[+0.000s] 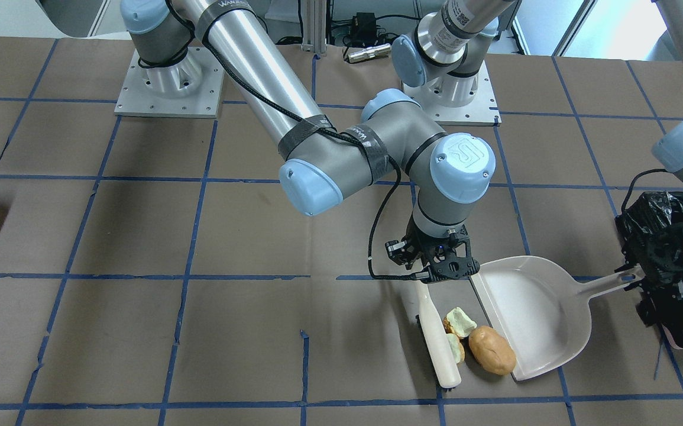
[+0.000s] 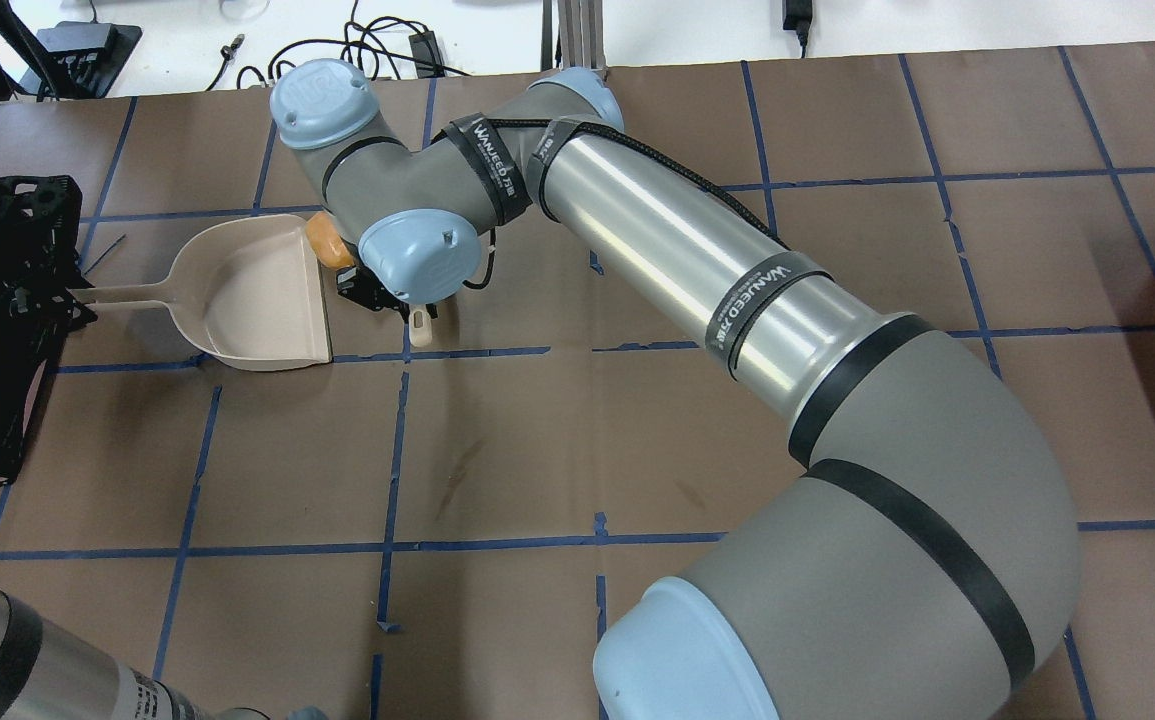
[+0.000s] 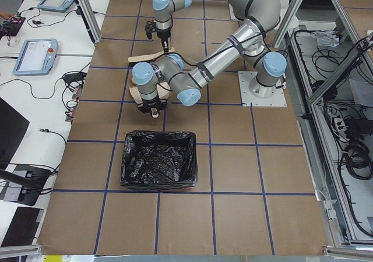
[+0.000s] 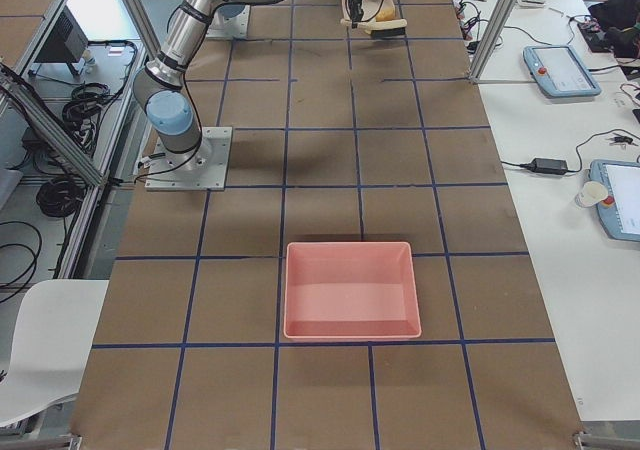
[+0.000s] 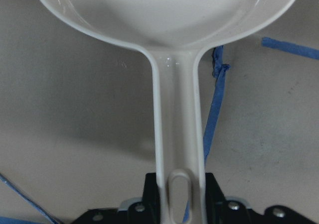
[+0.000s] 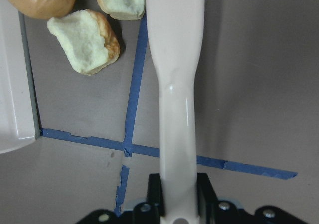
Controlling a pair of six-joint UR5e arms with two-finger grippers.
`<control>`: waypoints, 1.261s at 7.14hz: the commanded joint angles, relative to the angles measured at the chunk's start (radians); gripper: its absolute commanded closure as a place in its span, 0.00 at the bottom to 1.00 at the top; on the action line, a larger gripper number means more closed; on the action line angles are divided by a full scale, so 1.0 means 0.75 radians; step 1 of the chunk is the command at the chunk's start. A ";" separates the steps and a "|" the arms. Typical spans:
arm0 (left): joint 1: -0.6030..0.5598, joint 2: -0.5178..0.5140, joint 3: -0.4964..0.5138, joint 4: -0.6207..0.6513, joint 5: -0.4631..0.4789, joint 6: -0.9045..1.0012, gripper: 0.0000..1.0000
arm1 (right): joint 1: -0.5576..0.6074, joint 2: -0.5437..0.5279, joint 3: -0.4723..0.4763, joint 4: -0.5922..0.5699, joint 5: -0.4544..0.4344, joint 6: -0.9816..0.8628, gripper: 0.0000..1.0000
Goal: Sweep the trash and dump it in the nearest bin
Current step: 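Sweep bread into dustpan with brush in right gripper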
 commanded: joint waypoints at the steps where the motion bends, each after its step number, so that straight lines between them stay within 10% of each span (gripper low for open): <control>1: -0.002 0.000 0.000 0.003 -0.001 0.000 0.96 | 0.032 0.018 -0.002 -0.011 0.000 0.015 0.93; 9: -0.004 0.002 -0.004 0.003 -0.001 -0.002 0.95 | 0.165 0.043 -0.114 -0.029 0.012 0.193 0.92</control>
